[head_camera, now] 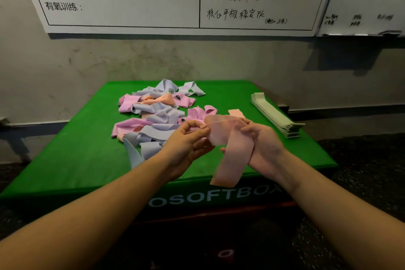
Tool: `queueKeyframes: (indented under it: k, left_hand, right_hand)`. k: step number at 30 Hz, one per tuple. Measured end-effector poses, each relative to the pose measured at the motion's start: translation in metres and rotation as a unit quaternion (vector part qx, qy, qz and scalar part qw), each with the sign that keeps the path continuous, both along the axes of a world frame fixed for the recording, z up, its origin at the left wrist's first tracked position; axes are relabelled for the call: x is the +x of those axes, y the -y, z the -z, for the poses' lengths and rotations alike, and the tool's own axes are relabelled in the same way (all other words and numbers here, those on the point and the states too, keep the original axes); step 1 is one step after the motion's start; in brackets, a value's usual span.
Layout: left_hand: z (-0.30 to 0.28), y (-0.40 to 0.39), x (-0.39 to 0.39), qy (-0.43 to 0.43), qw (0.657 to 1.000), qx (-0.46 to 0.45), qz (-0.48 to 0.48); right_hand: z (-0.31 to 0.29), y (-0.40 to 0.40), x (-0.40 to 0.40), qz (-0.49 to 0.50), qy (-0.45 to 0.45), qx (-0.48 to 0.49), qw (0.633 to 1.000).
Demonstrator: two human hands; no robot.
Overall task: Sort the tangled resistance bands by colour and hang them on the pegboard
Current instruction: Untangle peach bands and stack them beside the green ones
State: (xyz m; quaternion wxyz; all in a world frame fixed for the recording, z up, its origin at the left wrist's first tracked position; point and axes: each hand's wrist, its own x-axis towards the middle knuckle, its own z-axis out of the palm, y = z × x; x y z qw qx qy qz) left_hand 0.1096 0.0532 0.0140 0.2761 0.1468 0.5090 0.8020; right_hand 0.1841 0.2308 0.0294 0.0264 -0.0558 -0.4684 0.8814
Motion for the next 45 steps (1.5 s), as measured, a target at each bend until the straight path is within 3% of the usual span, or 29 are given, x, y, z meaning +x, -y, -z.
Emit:
queueKeyframes:
  k: [6,10,16,22,26,29,33,45]
  left_hand:
    - [-0.018,0.006,0.021,-0.05,0.998,0.03,-0.031]
    - [-0.031,0.008,0.039,-0.133,0.988,-0.037,-0.066]
    - [-0.051,0.01,0.06,-0.266,0.954,-0.103,-0.09]
    - [-0.063,0.011,0.077,-0.311,0.937,-0.119,-0.105]
    - [-0.064,0.011,0.082,-0.321,0.93,-0.14,-0.111]
    - [-0.063,0.009,0.082,-0.25,0.956,-0.13,-0.078]
    - [-0.062,0.008,0.086,-0.15,0.985,-0.086,-0.002]
    - [-0.059,-0.001,0.092,-0.184,0.976,-0.088,-0.082]
  right_hand:
    - [0.002,0.007,0.027,-0.006,0.033,0.159,0.987]
    - [-0.006,0.017,0.043,0.004,0.031,0.341,0.94]
    - [-0.036,0.027,0.06,0.031,-0.065,0.391,0.917]
    - [-0.053,0.028,0.066,0.102,-0.131,0.428,0.888]
    - [-0.054,0.027,0.067,0.116,-0.13,0.412,0.894]
    - [-0.055,0.029,0.068,0.126,-0.156,0.423,0.883]
    - [-0.06,0.029,0.071,0.136,-0.153,0.372,0.906]
    - [-0.063,0.018,0.076,0.087,-0.081,0.25,0.961]
